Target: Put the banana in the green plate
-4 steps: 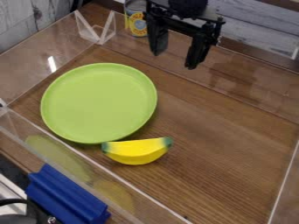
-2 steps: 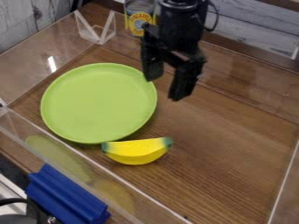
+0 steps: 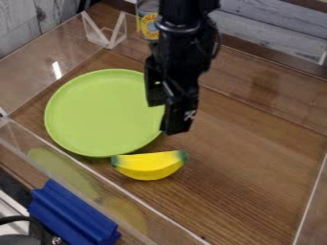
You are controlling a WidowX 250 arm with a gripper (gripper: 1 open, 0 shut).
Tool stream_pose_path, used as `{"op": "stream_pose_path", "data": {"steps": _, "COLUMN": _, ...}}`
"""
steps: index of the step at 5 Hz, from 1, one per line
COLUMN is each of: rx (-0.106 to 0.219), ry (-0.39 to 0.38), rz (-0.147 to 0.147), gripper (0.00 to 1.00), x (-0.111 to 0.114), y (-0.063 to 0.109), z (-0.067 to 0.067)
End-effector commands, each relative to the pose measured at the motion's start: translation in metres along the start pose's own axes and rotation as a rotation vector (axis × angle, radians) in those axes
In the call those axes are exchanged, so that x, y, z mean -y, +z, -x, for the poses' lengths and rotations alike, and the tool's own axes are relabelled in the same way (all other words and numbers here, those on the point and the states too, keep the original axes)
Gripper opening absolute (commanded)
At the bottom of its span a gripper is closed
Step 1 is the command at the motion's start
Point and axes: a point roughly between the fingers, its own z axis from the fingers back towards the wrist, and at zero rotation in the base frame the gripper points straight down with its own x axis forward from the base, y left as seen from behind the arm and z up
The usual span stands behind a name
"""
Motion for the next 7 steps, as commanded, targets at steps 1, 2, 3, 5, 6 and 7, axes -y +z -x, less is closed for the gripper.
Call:
{"op": "stream_pose_path", "data": {"steps": 1, "rx": 0.043, "ry": -0.031, "rz": -0.035, "gripper": 1.0, "x": 0.003, "y": 0.0, "z": 0.004}}
{"op": "stream_pose_path", "data": {"steps": 2, "rx": 0.052, "ry": -0.018, "rz": -0.038, "gripper": 1.0, "x": 0.008, "y": -0.01, "z": 0.008}}
{"op": "stream_pose_path", "data": {"steps": 3, "rx": 0.061, "ry": -0.019, "rz": -0.047, "gripper": 1.0, "x": 0.01, "y": -0.023, "z": 0.01}}
{"op": "stream_pose_path", "data": {"steps": 5, "rx": 0.065, "ry": -0.035, "rz": -0.055, "gripper": 1.0, "x": 0.011, "y": -0.052, "z": 0.009}}
{"op": "stream_pose_path", "data": {"steps": 6, "rx": 0.067, "ry": -0.028, "rz": -0.052, "gripper": 1.0, "x": 0.01, "y": -0.064, "z": 0.008}}
{"op": "stream_pose_path", "data": {"steps": 7, "rx": 0.068, "ry": -0.021, "rz": -0.049, "gripper": 1.0, "x": 0.009, "y": -0.071, "z": 0.008}}
